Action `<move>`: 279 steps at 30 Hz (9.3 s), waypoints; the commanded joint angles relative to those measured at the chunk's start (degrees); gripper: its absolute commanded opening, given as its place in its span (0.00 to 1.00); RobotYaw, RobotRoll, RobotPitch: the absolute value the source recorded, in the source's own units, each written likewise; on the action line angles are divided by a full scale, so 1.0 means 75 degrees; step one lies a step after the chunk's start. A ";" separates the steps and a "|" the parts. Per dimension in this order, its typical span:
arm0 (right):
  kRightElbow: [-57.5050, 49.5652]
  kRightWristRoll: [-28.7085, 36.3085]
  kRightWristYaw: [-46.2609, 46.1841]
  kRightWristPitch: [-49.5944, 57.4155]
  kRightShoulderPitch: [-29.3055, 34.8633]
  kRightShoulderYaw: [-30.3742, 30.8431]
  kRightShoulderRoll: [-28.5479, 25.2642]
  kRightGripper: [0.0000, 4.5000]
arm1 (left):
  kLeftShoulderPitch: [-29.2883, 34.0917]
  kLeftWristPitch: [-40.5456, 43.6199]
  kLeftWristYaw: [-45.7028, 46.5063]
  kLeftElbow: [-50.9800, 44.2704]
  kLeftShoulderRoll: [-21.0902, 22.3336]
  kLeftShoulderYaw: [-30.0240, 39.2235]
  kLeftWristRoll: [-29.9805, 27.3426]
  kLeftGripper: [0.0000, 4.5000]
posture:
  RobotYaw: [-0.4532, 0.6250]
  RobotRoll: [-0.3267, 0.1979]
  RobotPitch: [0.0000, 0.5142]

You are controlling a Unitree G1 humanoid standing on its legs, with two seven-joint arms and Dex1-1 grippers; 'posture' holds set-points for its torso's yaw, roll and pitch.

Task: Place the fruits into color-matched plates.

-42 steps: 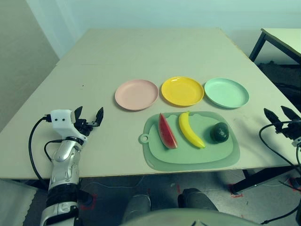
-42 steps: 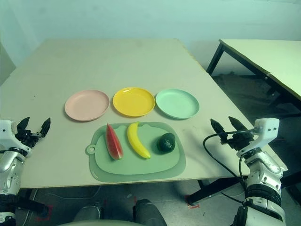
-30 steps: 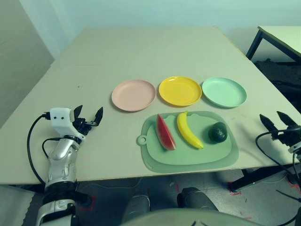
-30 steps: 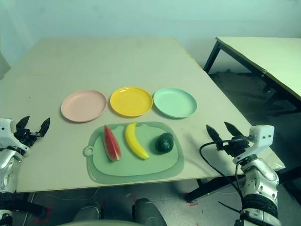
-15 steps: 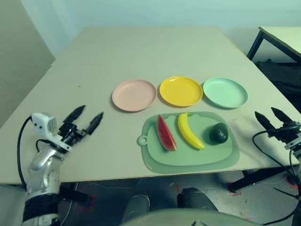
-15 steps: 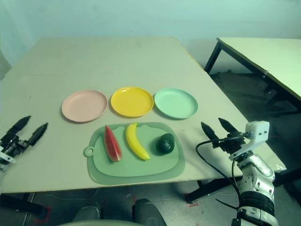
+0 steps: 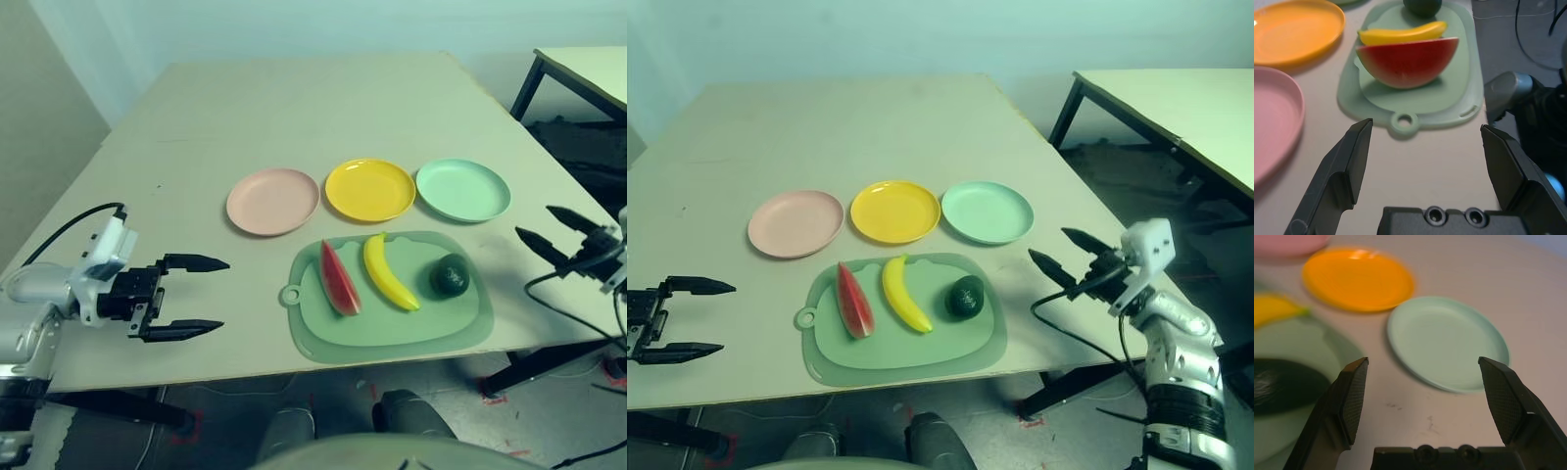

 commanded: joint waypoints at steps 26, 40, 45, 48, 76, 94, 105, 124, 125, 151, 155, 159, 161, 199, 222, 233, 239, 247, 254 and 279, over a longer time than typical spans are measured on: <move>0.1879 -0.3401 0.3618 -0.4607 -0.3538 0.4601 0.0702 1.00 | 0.0047 -0.0212 0.0281 -0.0065 -0.0353 -0.0119 0.0182 1.00 | 0.37 0.62 0.02; 0.2983 -0.3742 0.3510 -0.4939 -0.3571 0.4843 0.1202 0.92 | 0.0257 -0.0297 0.0539 -0.0240 -0.0424 -0.0038 0.0113 1.00 | 0.38 0.62 0.02; 0.2942 -0.3746 0.3495 -0.4867 -0.3392 0.4823 0.1154 0.64 | 0.0334 -0.0388 0.0506 -0.0237 -0.0396 -0.0054 0.0143 1.00 | 0.38 0.62 0.02; 0.2958 -0.3719 0.3526 -0.4845 -0.3402 0.4789 0.1106 0.64 | 0.0323 -0.0436 0.0479 -0.0169 -0.0397 -0.0091 0.0174 1.00 | 0.37 0.62 0.01; 1.0110 -0.6860 -0.2033 -0.3965 -0.7470 0.5067 0.2518 0.64 | 0.0706 -0.0214 0.1107 -0.0382 -0.0397 0.0383 0.0042 1.00 | 0.43 0.62 0.04; 1.0188 -0.6878 -0.2247 -0.3837 -0.7357 0.4933 0.2567 0.72 | 0.0327 0.1181 0.2904 -0.0842 -0.0739 0.0711 -0.0120 1.00 | 0.44 0.62 0.03; 1.0161 -0.6825 -0.2202 -0.3977 -0.7308 0.4870 0.2496 0.99 | 0.0257 0.1152 0.2841 -0.0885 -0.0786 0.0636 -0.0096 1.00 | 0.43 0.62 0.03; 0.6809 -0.5048 0.2032 -0.7425 -0.6987 0.4762 0.2590 0.99 | 0.0180 0.0931 0.1379 -0.0533 -0.0688 0.0341 -0.0118 1.00 | 0.38 0.62 0.02; 0.6301 -0.4874 0.2218 -0.7599 -0.6795 0.4851 0.2625 0.99 | 0.0184 0.0940 0.1279 -0.0527 -0.0679 0.0313 -0.0118 1.00 | 0.38 0.62 0.02; 0.4722 -0.5722 0.2322 -0.8192 -0.6300 0.6824 0.3936 0.99 | 0.0029 0.1061 0.1086 -0.0587 -0.0752 0.0105 -0.0086 1.00 | 0.41 0.62 0.05; 0.4984 -0.5724 0.2216 -0.8372 -0.6246 0.6943 0.3967 0.99 | 0.0060 0.1012 0.1099 -0.0578 -0.0761 0.0129 -0.0064 1.00 | 0.41 0.62 0.06; 0.4903 -0.5620 0.2242 -0.8311 -0.6079 0.7006 0.3975 0.99 | 0.0026 0.0976 0.1107 -0.0544 -0.0785 0.0108 -0.0044 1.00 | 0.40 0.62 0.06; 0.4817 -0.5602 0.2276 -0.8288 -0.5998 0.7042 0.3955 0.99 | -0.0046 0.0954 0.1116 -0.0503 -0.0818 0.0075 -0.0031 1.00 | 0.40 0.62 0.06; 0.6885 -0.5352 0.2467 -0.7887 -0.7293 0.6624 0.3525 0.37 | -0.0578 0.1328 0.2946 0.0084 -0.1230 0.0495 -0.0014 1.00 | 0.39 0.62 0.05; 1.0154 -0.7627 -0.3270 -0.5558 -0.8611 0.6575 0.5331 0.37 | -0.0575 0.2261 0.3920 -0.0535 -0.1177 0.0706 -0.0076 1.00 | 0.43 0.62 0.07; 1.0304 -0.8002 -0.3506 -0.5207 -0.8266 0.6509 0.5332 0.74 | -0.0556 0.2341 0.3875 -0.0708 -0.1148 0.0704 -0.0105 1.00 | 0.43 0.62 0.09; 1.0296 -0.8073 -0.3503 -0.5269 -0.8230 0.6468 0.5302 1.00 | -0.0600 0.2331 0.3853 -0.0694 -0.1151 0.0672 -0.0075 1.00 | 0.42 0.62 0.09; 1.0125 -0.7847 -0.2935 -0.5988 -0.8398 0.6281 0.4986 1.00 | -0.0781 0.2265 0.3647 -0.0534 -0.1180 0.0587 -0.0028 1.00 | 0.41 0.62 0.08; 0.9720 -0.6528 -0.1241 -0.6437 -0.8209 0.5129 0.4436 1.00 | -0.0870 0.2167 0.3490 -0.0452 -0.1225 0.0515 0.0049 1.00 | 0.40 0.62 0.08; 0.1186 0.1375 0.3574 0.0195 -0.0245 0.1021 0.2176 1.00 | -0.0868 0.1656 0.2375 -0.0072 -0.1147 0.0186 0.0173 1.00 | 0.33 0.62 0.05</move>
